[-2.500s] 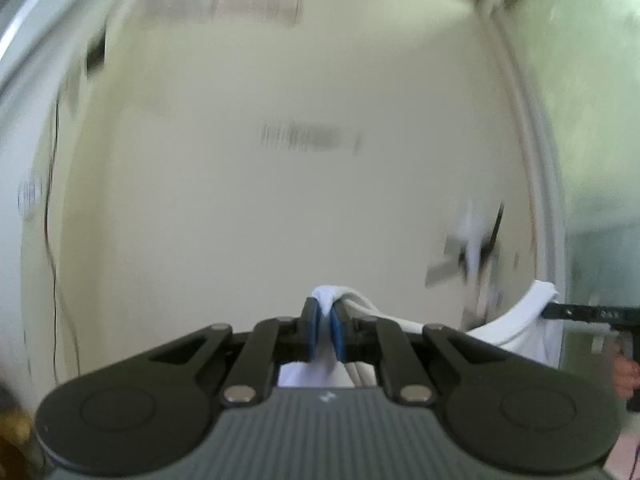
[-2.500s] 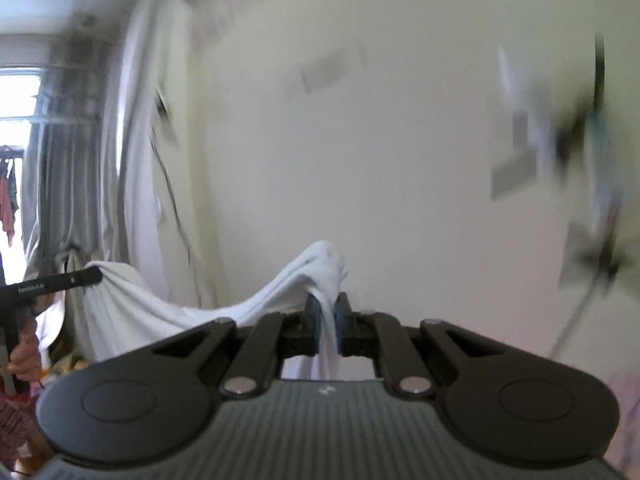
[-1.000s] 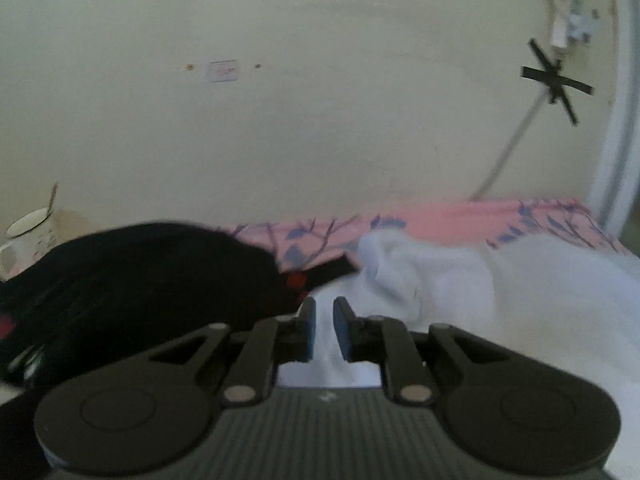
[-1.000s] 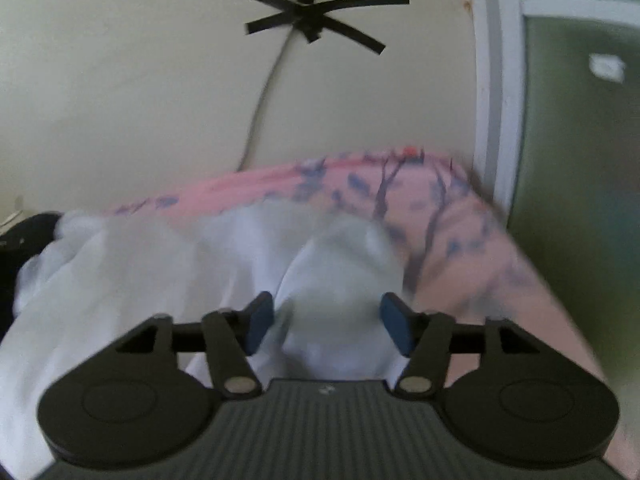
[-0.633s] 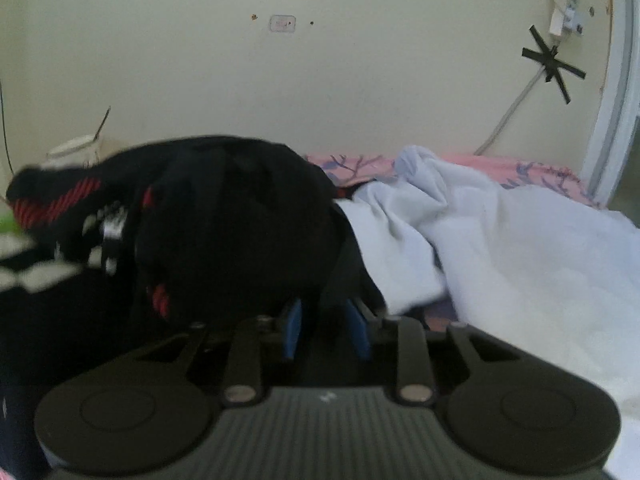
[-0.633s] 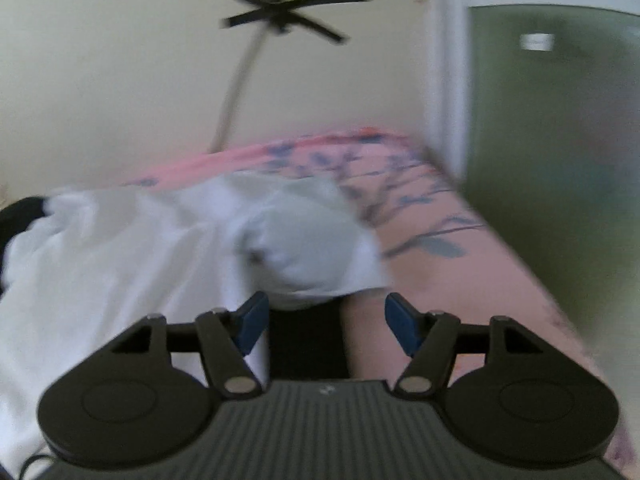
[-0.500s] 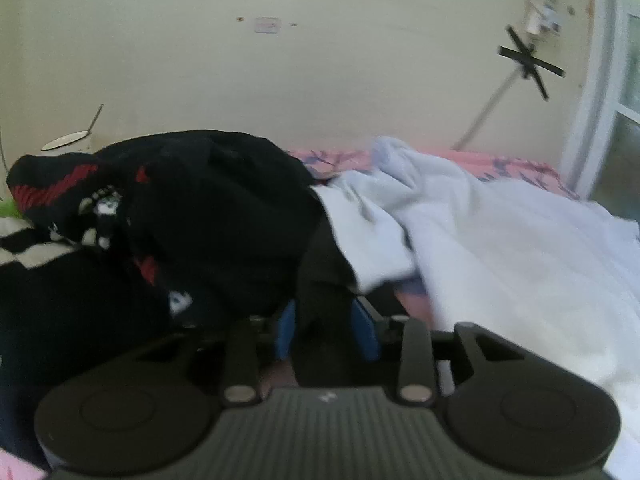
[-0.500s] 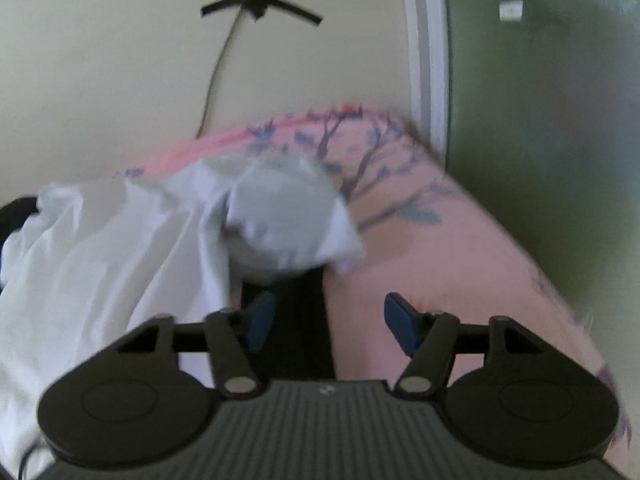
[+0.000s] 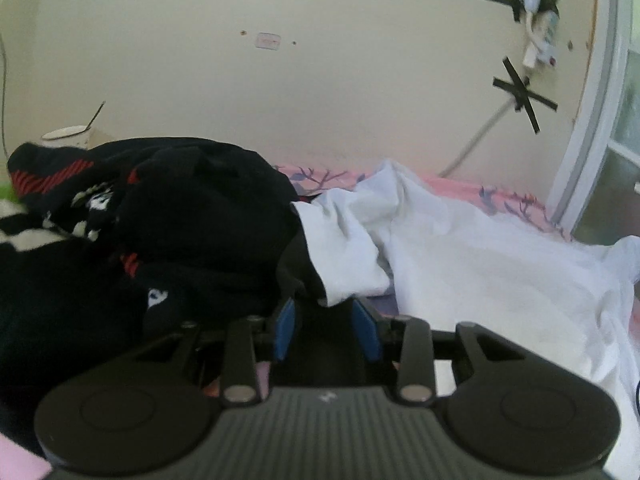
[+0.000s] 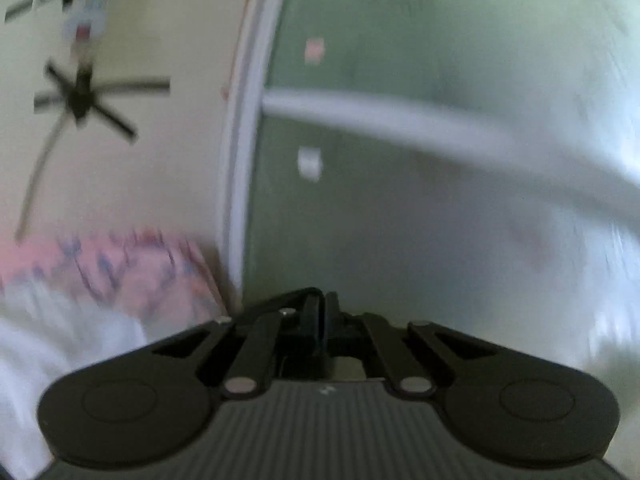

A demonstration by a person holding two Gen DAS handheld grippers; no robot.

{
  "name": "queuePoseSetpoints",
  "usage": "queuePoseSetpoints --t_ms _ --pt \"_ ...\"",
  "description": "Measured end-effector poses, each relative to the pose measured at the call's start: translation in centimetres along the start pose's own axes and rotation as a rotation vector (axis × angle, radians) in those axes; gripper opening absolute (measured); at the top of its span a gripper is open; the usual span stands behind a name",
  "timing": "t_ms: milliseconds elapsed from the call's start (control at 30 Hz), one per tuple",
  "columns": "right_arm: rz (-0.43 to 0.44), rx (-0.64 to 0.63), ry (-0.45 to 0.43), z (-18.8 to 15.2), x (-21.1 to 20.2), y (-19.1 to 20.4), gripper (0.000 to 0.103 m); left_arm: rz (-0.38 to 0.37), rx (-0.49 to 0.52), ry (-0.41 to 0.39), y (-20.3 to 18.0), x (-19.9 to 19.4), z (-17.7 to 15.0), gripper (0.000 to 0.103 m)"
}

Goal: Fold small clothes

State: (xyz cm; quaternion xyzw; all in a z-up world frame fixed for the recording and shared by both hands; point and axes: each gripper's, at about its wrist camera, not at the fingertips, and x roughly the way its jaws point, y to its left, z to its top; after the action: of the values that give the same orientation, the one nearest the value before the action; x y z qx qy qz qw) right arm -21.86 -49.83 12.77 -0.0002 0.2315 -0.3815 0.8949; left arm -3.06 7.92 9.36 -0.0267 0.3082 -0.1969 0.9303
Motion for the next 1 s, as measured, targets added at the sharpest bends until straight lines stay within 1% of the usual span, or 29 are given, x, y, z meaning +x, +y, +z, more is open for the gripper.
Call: queuePoseSetpoints --t_ms 67,167,233,300,333,400,433,467,500,533,567,600,633,700,733,767,800,833,900,933,1000 --pt "0.04 -0.026 -0.055 1.9 -0.8 1.7 0.0 -0.006 -0.014 -0.009 0.3 -0.4 -0.2 0.034" --pt "0.125 -0.146 -0.164 3.6 -3.2 6.3 0.0 -0.007 -0.019 -0.008 0.8 -0.6 -0.2 0.036" --pt "0.211 -0.231 -0.231 4.4 -5.5 10.1 0.0 -0.005 -0.025 -0.009 1.0 -0.6 -0.2 0.036" --pt "0.356 -0.345 -0.307 3.8 -8.5 15.0 0.0 -0.006 -0.036 -0.015 1.1 -0.8 -0.2 0.036" --pt "0.432 -0.404 -0.33 3.1 -9.9 17.1 0.0 -0.003 -0.044 -0.019 1.0 -0.9 -0.3 0.036" --pt "0.684 -0.586 -0.336 -0.2 -13.3 22.1 0.0 0.001 -0.053 -0.02 1.2 -1.0 -0.4 0.037" --pt "0.784 -0.682 -0.341 -2.2 -14.5 23.9 0.0 0.002 -0.057 -0.018 1.4 -1.0 -0.5 0.037" --pt "0.853 -0.77 -0.35 -4.6 -15.8 25.4 0.004 0.003 -0.06 -0.015 1.5 -1.0 -0.5 0.037" --pt "0.89 -0.851 -0.341 -7.5 -17.0 26.5 0.004 0.003 -0.062 -0.013 1.6 -1.1 -0.6 0.037" --pt "0.908 -0.891 -0.32 -9.3 -17.5 26.9 0.004 0.0 -0.06 -0.01 1.6 -1.1 -0.5 0.037" --pt "0.926 -0.899 -0.288 -10.8 -17.7 26.7 0.004 -0.001 -0.056 -0.007 1.6 -1.1 -0.5 0.037" --pt "0.936 -0.872 -0.245 -11.6 -17.4 25.8 0.004 -0.004 -0.048 -0.005 1.5 -1.1 -0.3 0.037" --pt "0.929 -0.815 -0.2 -11.8 -16.6 24.5 0.004 -0.01 -0.034 -0.002 1.2 -1.0 -0.1 0.037" --pt "0.885 -0.673 -0.127 -11.2 -14.9 21.3 0.005 -0.021 -0.009 0.0 0.4 -0.7 0.3 0.037" --pt "0.849 -0.578 -0.083 -10.3 -13.2 19.5 0.013 -0.033 0.001 0.001 -0.1 -0.3 0.6 0.037" --pt "0.807 -0.479 -0.04 -9.4 -11.3 17.7 0.036 -0.047 0.008 0.004 -0.7 0.1 0.9 0.037" --pt "0.761 -0.374 0.01 -8.4 -9.5 16.0 0.05 -0.06 0.014 0.005 -1.3 0.6 1.2 0.037" --pt "0.722 -0.274 0.064 -7.5 -7.5 14.3 0.06 -0.071 0.018 0.007 -1.9 1.1 1.4 0.037" --pt "0.684 -0.147 0.154 -6.7 -4.4 12.6 0.059 -0.092 0.02 0.013 -3.6 2.0 1.5 0.037" --pt "0.667 -0.105 0.191 -6.4 -2.9 12.5 0.059 -0.104 0.024 0.019 -4.4 2.6 1.5 0.037" --pt "0.679 -0.037 0.25 -6.0 -0.3 12.9 0.058 -0.11 0.034 0.032 -5.7 3.3 1.2 0.037"
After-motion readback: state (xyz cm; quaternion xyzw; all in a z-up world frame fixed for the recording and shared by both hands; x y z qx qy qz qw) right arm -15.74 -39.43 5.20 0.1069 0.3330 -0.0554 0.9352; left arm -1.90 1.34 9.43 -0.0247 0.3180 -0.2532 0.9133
